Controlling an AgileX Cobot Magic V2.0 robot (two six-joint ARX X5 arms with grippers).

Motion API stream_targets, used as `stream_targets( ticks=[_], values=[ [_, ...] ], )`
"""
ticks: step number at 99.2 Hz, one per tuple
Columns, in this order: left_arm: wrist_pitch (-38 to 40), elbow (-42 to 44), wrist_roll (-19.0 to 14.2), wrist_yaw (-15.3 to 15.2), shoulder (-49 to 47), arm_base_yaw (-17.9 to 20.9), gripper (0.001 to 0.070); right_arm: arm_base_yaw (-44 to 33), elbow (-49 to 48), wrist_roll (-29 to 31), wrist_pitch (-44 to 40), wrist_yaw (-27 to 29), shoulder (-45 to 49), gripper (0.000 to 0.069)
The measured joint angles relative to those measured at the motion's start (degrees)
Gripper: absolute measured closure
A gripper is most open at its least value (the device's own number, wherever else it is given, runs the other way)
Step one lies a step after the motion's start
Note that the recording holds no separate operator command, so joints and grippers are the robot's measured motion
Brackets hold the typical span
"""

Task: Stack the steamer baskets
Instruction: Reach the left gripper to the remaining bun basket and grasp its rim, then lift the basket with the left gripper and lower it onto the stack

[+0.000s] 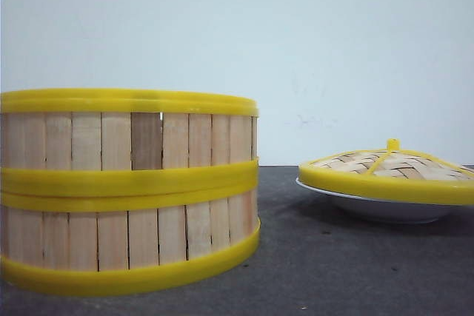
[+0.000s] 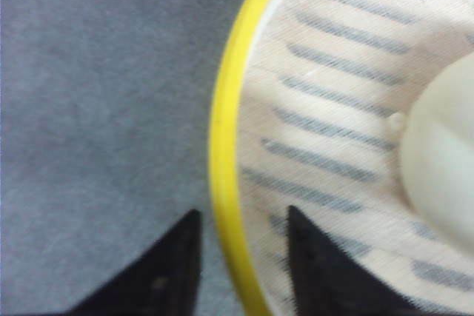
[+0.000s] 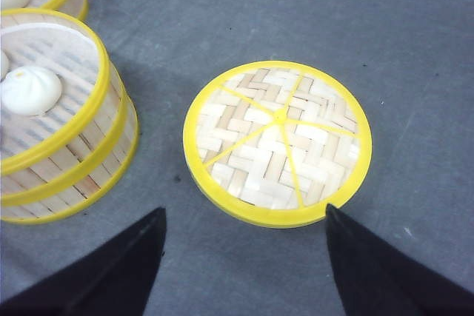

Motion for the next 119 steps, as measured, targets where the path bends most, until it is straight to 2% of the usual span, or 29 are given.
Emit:
stream_targets(
  ticks=[7, 18, 41, 73, 82, 96, 107, 119],
  values=[
    [0.70, 0.07, -0.52, -0.37, 0.00, -0.02, 0.0633, 0.00, 0.00, 0.00, 0.00, 0.33, 0.00, 0.0270],
    [1.05, 0.09, -0.24, -0.33, 0.00, 0.22, 0.0678, 0.00, 0.00, 0.02, -0.04, 1.25, 0.00, 0.0270],
    [-1.62, 2.80, 0.13, -0.04, 0.07, 0.57, 0.0684, 0.00, 0.00, 0.04, -2.01, 1.55, 0.00, 0.0270],
    [-16.76, 20.85, 3.74, 0.90, 0.09, 0.83, 0.0684, 0.00, 0.00, 0.94, -4.92, 7.08, -0.02, 0.0270],
    [-19.52, 25.31, 4.26, 2.89, -0.04, 0.74, 0.0684, 0.00, 0.00, 1.05, -4.94, 7.23, -0.02, 0.0270],
    [-26.16, 30.42, 4.79, 8.68, -1.90, 0.42, 0.0684, 0.00, 0.00, 1.09, -4.94, 7.23, -0.02, 0.0270],
    [-28.35, 31.12, 5.66, 12.20, -5.79, -0.83, 0.0684, 0.00, 0.00, 1.09, -4.96, 7.26, 0.00, 0.0270],
    [-32.94, 31.17, 7.28, 13.68, -10.78, -3.28, 0.0684, 0.00, 0.00, 1.09, -4.90, 7.30, 0.00, 0.0270]
  ],
)
